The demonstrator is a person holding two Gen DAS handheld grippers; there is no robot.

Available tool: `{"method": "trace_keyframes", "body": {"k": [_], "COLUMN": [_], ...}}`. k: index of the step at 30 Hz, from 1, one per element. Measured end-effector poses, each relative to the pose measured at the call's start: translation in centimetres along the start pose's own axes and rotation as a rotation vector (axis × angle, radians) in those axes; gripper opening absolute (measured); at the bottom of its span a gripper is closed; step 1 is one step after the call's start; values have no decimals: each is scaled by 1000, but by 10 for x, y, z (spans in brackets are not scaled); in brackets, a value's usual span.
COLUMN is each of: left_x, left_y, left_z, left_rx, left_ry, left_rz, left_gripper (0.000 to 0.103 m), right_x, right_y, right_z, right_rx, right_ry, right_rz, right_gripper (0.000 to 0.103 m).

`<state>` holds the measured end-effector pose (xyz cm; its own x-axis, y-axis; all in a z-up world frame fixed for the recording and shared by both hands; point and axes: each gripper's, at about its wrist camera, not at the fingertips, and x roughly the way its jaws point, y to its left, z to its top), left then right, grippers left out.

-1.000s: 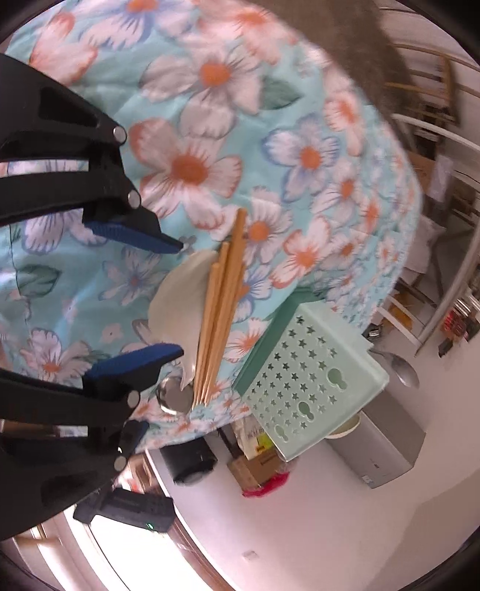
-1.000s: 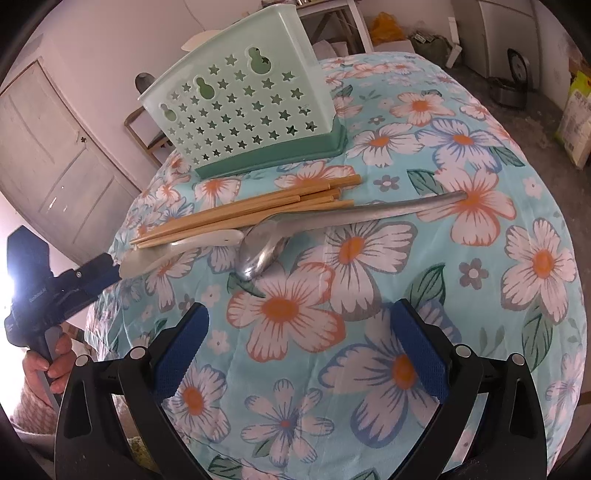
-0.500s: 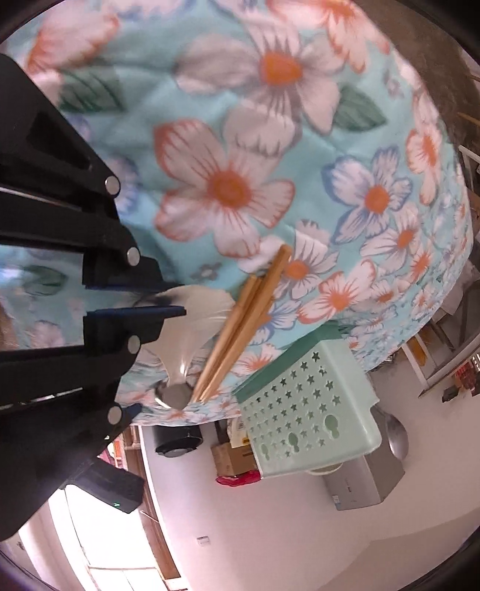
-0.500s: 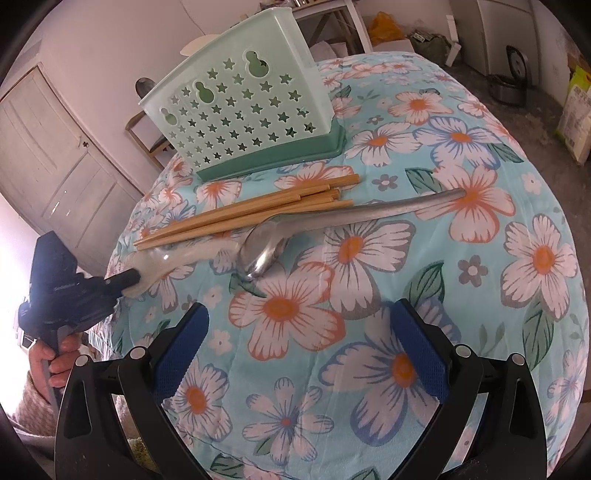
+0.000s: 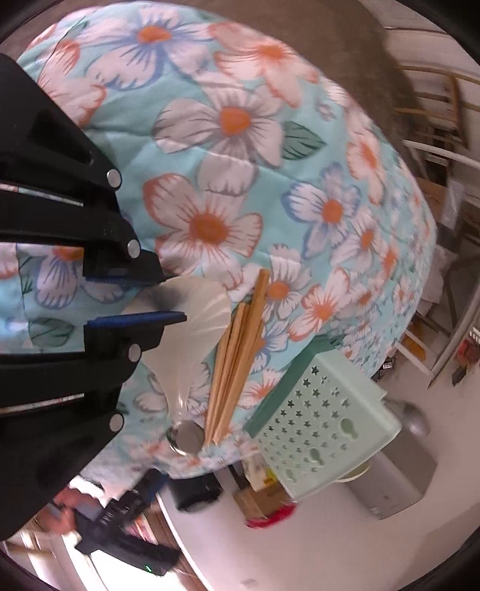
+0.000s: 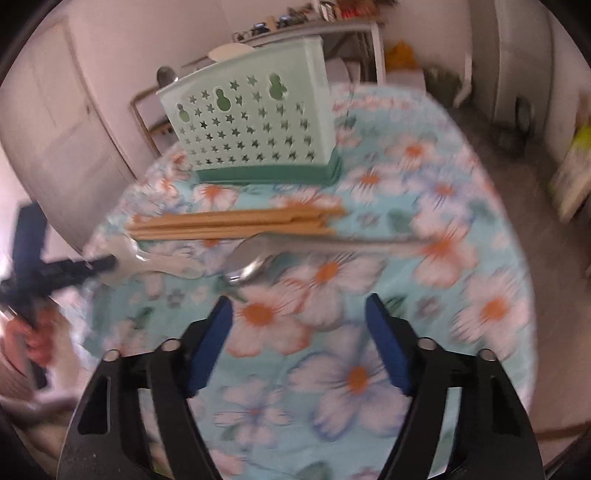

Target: Organize utensils

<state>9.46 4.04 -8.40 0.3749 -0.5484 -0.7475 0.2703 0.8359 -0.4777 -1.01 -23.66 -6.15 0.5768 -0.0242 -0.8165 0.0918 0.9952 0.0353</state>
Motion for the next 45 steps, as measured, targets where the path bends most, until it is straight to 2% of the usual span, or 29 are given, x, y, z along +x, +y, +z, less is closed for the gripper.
{"method": "trace_keyframes", "body": {"k": [3,6,9,12,15,23,29,33,37,42,45], "left_x": [0,-1,-1,-1,-2,0,1,1,0,-7,-17], "left_y": [-2,-2,-4,-6,-4,1,3,3,3,1,-5], "left_z": [-1,-4,-4,-2,-1,-2,-2,-2,-2,-1,0], "left_rx": [30,45,57,70,76,76,71,72,63,67,82], "left_ry": [-15,-31,-44,-56,-63,-65,-64,-65,-73,-105,-144], "left_rz": [20,28,33,35,30,11,4,2,0,7,9], "left_gripper": [14,15,16,16,16,16,16,15,15,12,10], "right_x": [8,22,31,39,43,54,68,68,56,34,15], "right_y": [17,32,45,66,80,101,115,117,126,121,112], "right_z": [0,-5,-10,-18,-23,-36,-47,-48,-47,-23,1], "right_rx": [-196,-364,-483,-655,-781,-1135,-1339,-1369,-1333,-1188,-1034], "right_ry": [-11,-8,-16,-47,-64,-91,-114,-135,-161,-174,-189], "right_rz": [-157,-255,-302,-369,-395,-451,-491,-508,-517,-498,-485], "right_gripper": [57,54,48,39,31,29,19,13,9,8,8]}}
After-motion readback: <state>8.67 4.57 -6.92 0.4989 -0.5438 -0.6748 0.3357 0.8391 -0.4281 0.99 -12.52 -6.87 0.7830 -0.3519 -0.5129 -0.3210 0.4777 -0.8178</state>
